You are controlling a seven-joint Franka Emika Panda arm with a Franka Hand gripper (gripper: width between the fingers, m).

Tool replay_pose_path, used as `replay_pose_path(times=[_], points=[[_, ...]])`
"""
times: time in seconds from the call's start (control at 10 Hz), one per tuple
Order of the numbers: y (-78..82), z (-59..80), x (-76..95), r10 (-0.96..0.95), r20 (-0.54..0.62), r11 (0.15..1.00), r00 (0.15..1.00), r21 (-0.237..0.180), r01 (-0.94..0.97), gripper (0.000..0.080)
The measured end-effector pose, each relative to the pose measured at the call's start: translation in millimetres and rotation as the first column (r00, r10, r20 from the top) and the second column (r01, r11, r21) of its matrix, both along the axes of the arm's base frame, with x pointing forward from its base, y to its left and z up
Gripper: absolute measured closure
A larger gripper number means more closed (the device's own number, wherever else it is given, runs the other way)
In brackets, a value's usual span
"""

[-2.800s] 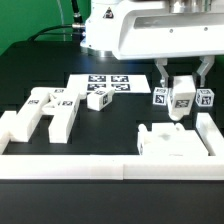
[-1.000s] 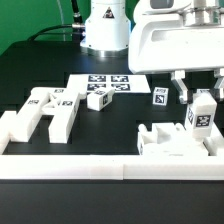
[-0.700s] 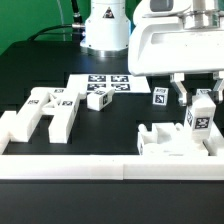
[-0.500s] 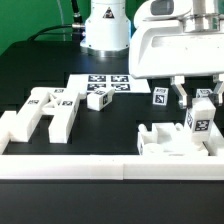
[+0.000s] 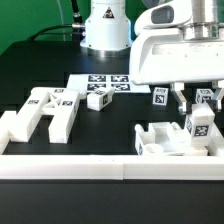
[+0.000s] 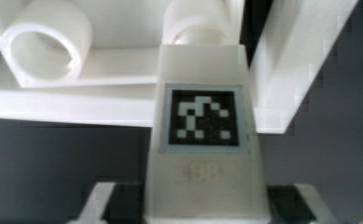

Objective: Assemble chair

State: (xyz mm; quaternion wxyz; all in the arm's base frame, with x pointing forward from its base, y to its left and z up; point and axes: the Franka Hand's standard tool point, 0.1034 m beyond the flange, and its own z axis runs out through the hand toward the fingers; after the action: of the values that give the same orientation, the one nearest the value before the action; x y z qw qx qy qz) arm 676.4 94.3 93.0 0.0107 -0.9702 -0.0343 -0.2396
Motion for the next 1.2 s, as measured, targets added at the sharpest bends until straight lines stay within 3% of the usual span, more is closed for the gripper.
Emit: replay_pose_path(times=[0.4, 0.5, 0.6, 0.7, 0.8, 1.2], points=[[3.7, 0.4, 5.1, 0.009, 0.057, 1.000, 0.998, -0.001, -0.009, 0.0509], [3.8, 0.0, 4.9, 0.009, 0.055, 1.000, 0.998, -0.001, -0.009, 0.0421], [3.7, 0.0, 4.9, 0.009, 0.055, 1.000, 0.998, -0.001, -0.009, 0.0421], [3.7, 0.0, 4.9, 0.009, 0.055, 1.000, 0.998, -0.001, -0.009, 0.0280], [3.7, -0.1, 4.9, 0.009, 0.055, 1.000, 0.998, -0.001, -0.009, 0.0191], [-0.6, 2.5, 6.0, 0.015, 0.055, 1.000, 0.998, -0.009, -0.015, 0.0152]])
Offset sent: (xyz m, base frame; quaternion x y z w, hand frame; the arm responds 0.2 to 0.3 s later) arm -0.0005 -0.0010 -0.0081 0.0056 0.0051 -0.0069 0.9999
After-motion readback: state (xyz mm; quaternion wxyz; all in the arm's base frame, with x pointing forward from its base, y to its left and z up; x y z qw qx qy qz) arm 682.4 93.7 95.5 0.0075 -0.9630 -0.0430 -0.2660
